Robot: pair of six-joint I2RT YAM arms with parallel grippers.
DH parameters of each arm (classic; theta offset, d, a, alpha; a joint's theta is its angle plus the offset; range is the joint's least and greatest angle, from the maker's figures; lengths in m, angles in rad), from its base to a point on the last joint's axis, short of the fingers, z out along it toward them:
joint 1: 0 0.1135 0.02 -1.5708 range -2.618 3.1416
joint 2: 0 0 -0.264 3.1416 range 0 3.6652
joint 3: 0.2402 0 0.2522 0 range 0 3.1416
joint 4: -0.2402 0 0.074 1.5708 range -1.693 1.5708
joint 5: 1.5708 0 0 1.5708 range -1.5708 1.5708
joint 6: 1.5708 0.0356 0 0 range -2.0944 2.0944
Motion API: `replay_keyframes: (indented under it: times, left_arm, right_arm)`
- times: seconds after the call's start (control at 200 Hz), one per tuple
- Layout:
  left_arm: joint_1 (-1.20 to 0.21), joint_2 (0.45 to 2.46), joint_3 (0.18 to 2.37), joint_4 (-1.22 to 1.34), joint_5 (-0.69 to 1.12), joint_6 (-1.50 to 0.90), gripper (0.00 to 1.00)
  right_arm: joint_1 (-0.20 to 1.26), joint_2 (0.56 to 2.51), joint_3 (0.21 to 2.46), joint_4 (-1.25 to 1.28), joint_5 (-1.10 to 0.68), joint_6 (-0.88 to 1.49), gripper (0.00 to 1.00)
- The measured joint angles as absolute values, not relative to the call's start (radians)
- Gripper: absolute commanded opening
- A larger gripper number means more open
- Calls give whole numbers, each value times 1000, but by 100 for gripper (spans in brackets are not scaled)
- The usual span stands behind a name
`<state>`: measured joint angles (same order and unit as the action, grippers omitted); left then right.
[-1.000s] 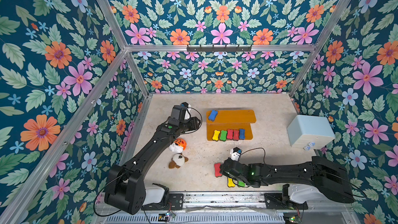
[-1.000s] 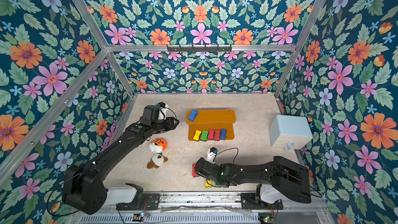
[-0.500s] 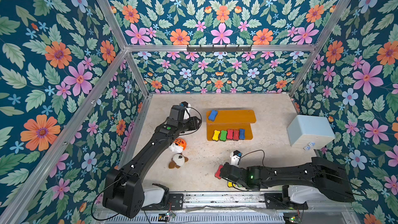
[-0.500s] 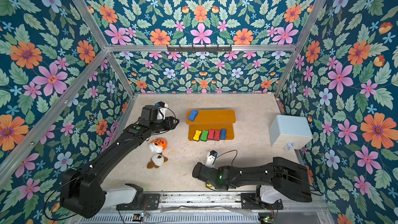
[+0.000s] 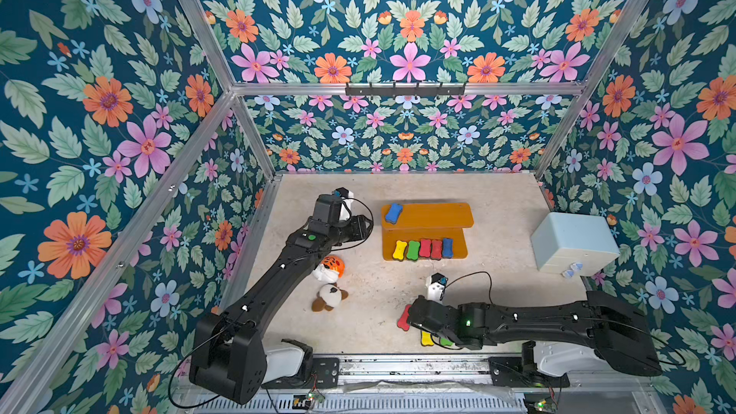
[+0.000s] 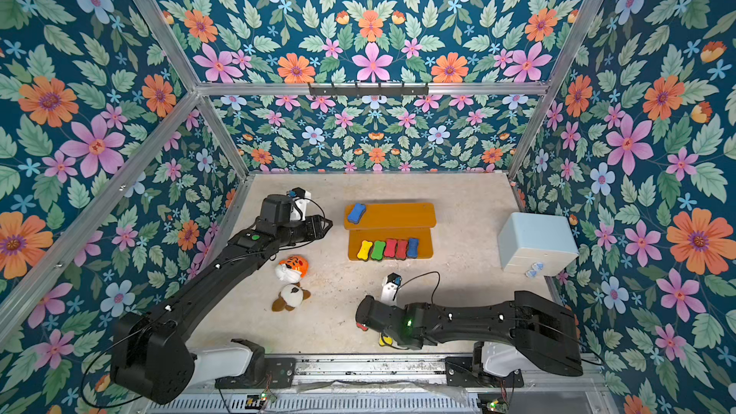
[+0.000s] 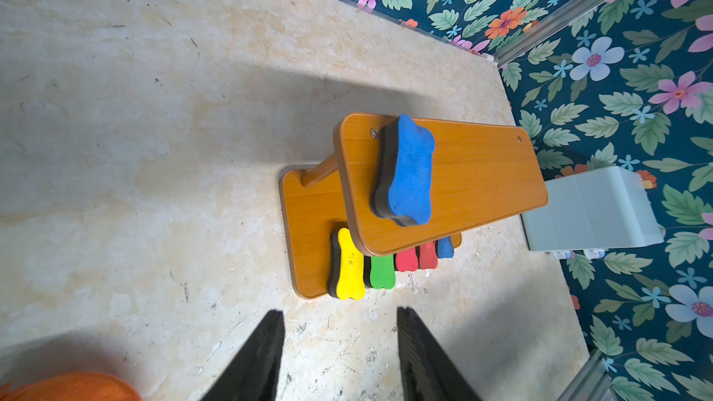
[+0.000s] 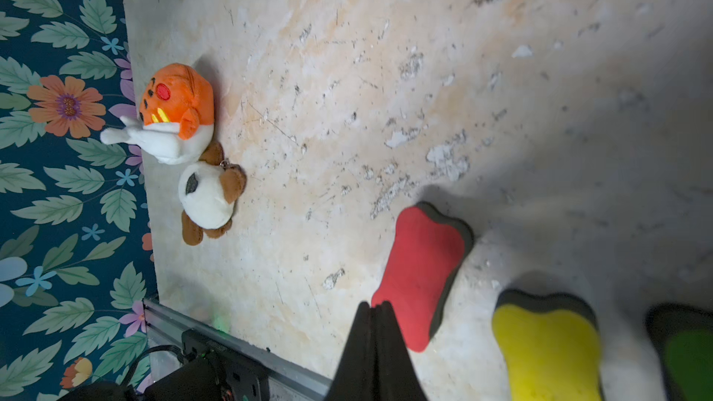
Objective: Remove the whiteboard erasers from the shelf
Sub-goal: Place the whiteboard eraser at the center of the board, then adjust the whiteboard eraser at the center of the board.
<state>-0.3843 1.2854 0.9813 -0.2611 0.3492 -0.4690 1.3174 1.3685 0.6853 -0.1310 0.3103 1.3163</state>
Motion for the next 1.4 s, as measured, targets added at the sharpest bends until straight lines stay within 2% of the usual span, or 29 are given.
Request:
replay_keyframes:
  times: [0.185, 0.41, 0.86, 1.4]
  left_arm:
    - [-384, 1288, 982, -262, 349, -469, 53]
    - [-384, 1299, 984, -262, 345, -469, 53]
    - [-384, 1322, 985, -262, 331, -465, 53]
    - [-382, 1336, 995, -266, 313, -461, 53]
  right_arm:
    - [1198, 1350, 694, -131, 230, 1145, 29]
    - [1095, 1406, 718, -120, 112, 969, 36]
    - [1055, 1571, 762, -48, -68, 814, 37]
    - [1055, 1599, 757, -26, -153, 791, 37]
